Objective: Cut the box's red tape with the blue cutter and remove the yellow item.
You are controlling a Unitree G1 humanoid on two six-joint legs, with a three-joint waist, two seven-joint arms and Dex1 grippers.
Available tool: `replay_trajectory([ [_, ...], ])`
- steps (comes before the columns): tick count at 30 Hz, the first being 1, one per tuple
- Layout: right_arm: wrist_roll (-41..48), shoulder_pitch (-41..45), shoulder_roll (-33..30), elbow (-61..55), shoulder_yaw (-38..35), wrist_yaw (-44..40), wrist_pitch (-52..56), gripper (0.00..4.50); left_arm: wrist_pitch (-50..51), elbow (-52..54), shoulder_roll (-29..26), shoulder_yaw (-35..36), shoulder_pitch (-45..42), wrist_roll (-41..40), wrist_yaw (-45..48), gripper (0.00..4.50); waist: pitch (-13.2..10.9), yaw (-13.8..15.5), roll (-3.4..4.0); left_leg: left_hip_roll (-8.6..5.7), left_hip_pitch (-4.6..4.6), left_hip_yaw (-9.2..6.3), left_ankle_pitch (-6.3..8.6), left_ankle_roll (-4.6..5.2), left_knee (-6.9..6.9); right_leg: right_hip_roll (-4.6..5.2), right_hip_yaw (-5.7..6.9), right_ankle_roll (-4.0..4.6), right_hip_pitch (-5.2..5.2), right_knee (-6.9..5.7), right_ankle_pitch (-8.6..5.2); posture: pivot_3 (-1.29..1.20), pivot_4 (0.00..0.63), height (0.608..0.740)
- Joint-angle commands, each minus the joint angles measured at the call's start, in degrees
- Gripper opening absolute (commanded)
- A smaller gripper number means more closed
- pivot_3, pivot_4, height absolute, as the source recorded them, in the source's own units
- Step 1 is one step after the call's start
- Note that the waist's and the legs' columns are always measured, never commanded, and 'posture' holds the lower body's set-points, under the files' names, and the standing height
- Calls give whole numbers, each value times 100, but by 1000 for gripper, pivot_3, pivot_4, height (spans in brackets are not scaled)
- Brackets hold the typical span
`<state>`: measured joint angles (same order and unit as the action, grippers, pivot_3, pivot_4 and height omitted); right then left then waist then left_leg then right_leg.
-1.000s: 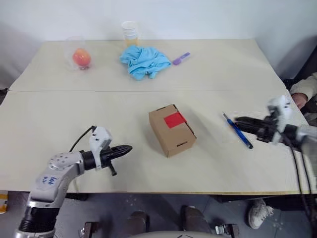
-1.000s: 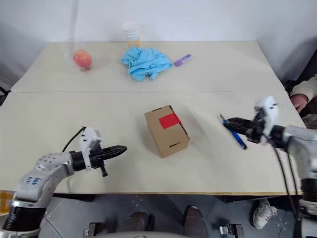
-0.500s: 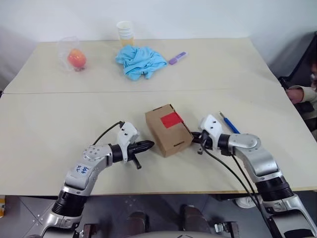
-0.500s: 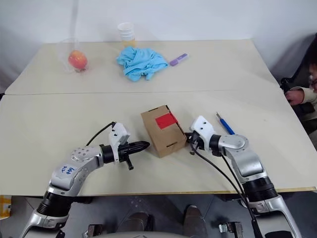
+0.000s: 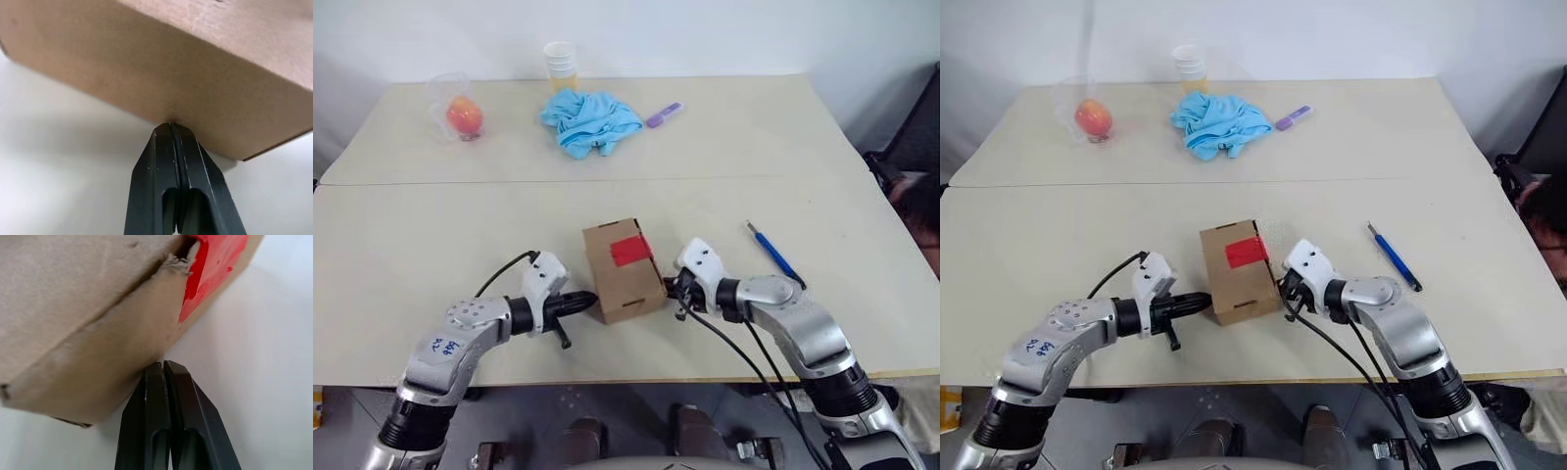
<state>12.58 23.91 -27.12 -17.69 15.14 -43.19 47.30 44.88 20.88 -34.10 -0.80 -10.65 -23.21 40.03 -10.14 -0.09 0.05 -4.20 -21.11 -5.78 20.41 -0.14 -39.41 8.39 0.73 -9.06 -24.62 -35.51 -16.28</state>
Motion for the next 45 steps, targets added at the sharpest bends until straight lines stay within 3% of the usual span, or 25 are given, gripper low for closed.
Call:
replay_trajectory([
  [1, 294, -22, 66, -354, 184, -125, 287, 88, 25, 323, -93, 134, 39, -173, 69, 0, 0, 1, 0, 0, 0, 0, 0, 0, 0, 0, 0, 0, 0, 0, 0, 0, 150, 740],
  [9, 640, 106, -35, -681, 368, -230, 972, 88, 104, 297, -271, 253, 138, -180, 103, 0, 0, -4, 0, 0, 3, 0, 0, 0, 9, 0, 0, 3, 0, 2, -1, 0, 150, 740],
  [29, 620, 20, -791, -443, 176, -440, 449, 88, 159, 298, -385, 103, 247, -229, 220, 0, 1, 28, -2, -2, 3, -1, 0, 1, 10, 4, 1, 3, 2, 5, -1, 0, 150, 740],
  [33, 1121, -165, -1332, -573, -690, -667, 808, 88, 272, 259, -1173, 349, 181, -446, 926, 0, 1, 36, -4, -2, 1, -3, 1, 3, 14, 4, 3, 3, 4, 12, -1, 0, 150, 740],
  [36, 1750, -109, -1462, -691, -1351, -653, 1584, 674, 515, 37, -1502, 593, -280, -905, 1311, 0, 0, 42, -5, 0, -2, -2, 1, 3, 16, 4, 4, 3, 2, 18, -2, 0, 150, 740],
  [39, 2314, 309, -1213, -732, -1944, -333, 2602, 1668, 603, -366, -1394, 431, -1579, -1344, 1843, 0, -3, 87, -11, 0, -3, -7, -5, 2, 16, 4, 9, 2, 6, 42, -1, 0, 150, 740],
  [45, 2705, 1022, -154, -493, -2488, 517, 3799, 3676, -96, -1156, -745, -669, -2615, -522, 1849, 0, 0, 12, -8, -6, 0, -4, -7, 2, 28, 4, 6, -1, -1, 16, 1, 0, 150, 740],
])
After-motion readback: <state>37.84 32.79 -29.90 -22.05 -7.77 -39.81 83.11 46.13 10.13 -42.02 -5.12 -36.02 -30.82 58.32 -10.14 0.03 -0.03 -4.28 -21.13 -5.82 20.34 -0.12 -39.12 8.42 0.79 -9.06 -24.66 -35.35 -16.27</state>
